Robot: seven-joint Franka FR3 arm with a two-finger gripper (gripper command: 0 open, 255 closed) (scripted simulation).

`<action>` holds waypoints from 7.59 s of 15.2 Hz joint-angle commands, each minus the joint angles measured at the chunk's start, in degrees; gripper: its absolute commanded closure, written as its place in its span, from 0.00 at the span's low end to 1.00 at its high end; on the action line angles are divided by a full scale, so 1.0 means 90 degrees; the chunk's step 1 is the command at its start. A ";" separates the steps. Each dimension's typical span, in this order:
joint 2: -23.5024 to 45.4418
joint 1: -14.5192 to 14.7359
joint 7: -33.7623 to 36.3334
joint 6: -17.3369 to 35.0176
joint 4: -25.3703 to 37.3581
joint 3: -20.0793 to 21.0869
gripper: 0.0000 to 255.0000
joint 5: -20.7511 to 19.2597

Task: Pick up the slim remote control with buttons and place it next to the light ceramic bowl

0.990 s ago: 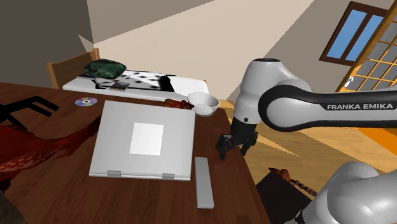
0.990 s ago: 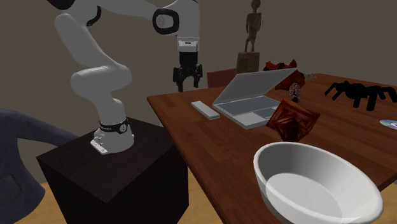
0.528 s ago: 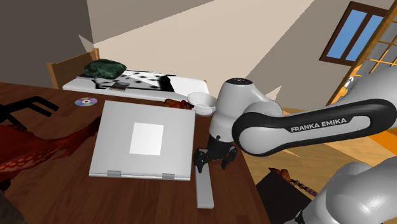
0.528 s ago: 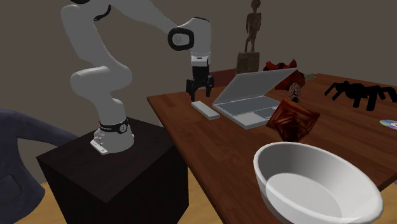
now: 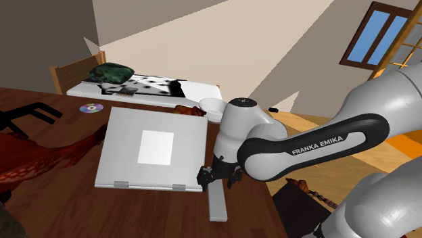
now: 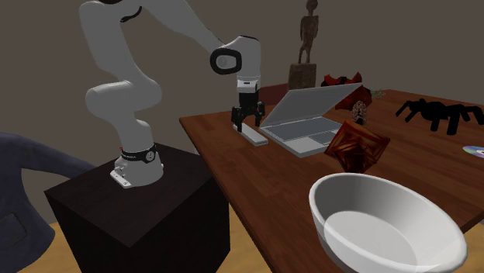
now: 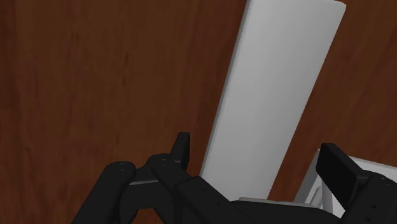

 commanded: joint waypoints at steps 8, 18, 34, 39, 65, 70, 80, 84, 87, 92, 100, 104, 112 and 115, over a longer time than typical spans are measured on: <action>0.0208 -0.0075 0.0062 0.0252 -0.0092 0.0104 0.00 -0.0060; 0.0241 -0.0095 0.0052 0.0301 -0.0115 0.0107 1.00 -0.0074; -0.0748 0.0105 -0.0204 -0.1294 0.0561 -0.0350 1.00 0.0209; -0.0954 0.0125 -0.0233 -0.1774 0.0843 -0.0484 1.00 0.0210; -0.0611 -0.0963 -0.2553 -0.2502 0.1601 -0.2407 1.00 -0.0747; -0.0094 -0.1315 -0.3166 -0.2469 0.2029 -0.2834 1.00 -0.1036; 0.1109 -0.1863 -0.4143 -0.2459 0.3161 -0.3464 1.00 -0.1420; 0.1191 -0.1860 -0.4141 -0.2121 0.2904 -0.3457 1.00 -0.1428; 0.1267 -0.1858 -0.4138 -0.1867 0.2725 -0.3452 1.00 -0.1436; 0.1420 -0.1855 -0.4129 -0.1444 0.2454 -0.3445 1.00 -0.1454; 0.1736 -0.1850 -0.4103 -0.0768 0.2091 -0.3434 1.00 -0.1500; 0.1925 -0.1848 -0.4084 -0.0431 0.1942 -0.3431 1.00 -0.1532; 0.2032 -0.1846 -0.4073 -0.0257 0.1873 -0.3430 1.00 -0.1551; 0.2032 -0.1847 -0.4073 -0.0256 0.1873 -0.3430 0.00 -0.1551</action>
